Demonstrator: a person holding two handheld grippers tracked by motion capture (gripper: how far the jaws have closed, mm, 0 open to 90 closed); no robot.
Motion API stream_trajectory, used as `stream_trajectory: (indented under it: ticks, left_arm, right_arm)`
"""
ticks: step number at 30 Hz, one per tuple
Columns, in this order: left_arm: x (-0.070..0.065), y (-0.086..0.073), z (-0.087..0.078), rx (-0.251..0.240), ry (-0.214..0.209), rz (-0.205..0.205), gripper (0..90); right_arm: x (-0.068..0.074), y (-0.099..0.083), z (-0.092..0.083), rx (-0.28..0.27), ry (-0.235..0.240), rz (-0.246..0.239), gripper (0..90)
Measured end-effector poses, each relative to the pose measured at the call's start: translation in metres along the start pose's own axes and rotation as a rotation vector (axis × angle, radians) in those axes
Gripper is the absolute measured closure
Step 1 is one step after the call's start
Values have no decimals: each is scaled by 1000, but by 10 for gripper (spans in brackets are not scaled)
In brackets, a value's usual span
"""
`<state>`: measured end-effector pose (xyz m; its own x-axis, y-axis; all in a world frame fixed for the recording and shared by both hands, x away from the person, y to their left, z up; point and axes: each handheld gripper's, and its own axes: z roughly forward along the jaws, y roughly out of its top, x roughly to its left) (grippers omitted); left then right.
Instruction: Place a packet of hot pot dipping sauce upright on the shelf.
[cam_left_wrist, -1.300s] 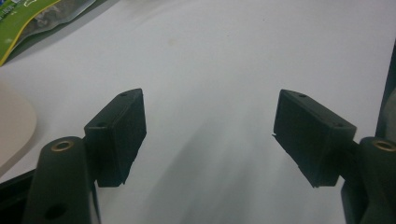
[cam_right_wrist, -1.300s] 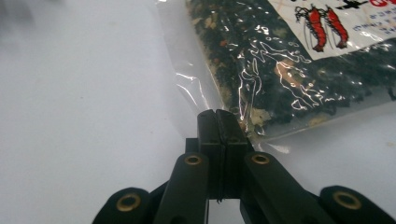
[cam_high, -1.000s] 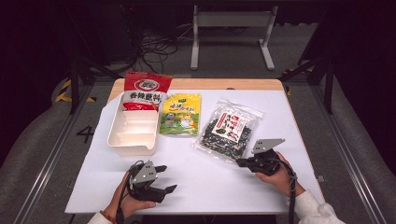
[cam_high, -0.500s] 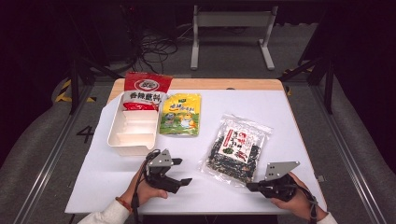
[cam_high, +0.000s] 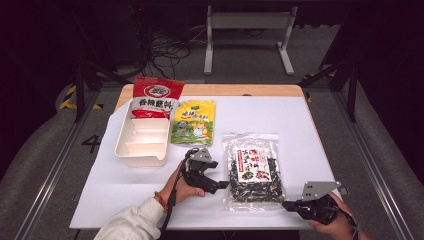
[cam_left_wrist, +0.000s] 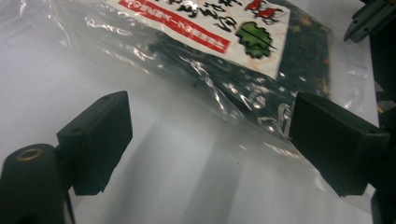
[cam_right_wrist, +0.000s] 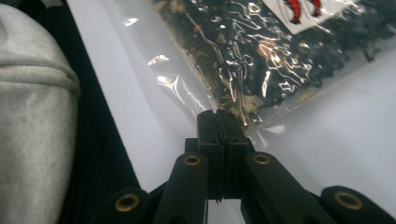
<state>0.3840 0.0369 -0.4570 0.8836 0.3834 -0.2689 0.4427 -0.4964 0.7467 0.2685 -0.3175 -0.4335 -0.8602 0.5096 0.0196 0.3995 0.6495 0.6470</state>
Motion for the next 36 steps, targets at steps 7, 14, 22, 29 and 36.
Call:
stream_trajectory:
  ticks: [7, 14, 22, 29, 36]
  left_arm:
    - [18, 0, 7, -10, 4, -109, 77]
    - [31, 4, 9, -44, -29, -163, 65]
    - [35, 15, 22, -60, -76, -192, 88]
    - [33, 21, 34, -49, -173, -199, 266]
    - [25, 27, 35, -118, -186, -160, 518]
  right_arm:
    - [-1, -1, 6, 58, -46, -10, 893]
    - [-5, -1, 6, 54, -47, -2, 895]
    - [-6, -1, 6, 56, -43, -4, 896]
    - [-4, -1, 7, 54, -53, -32, 892]
    - [-3, -2, 7, 48, -62, -53, 884]
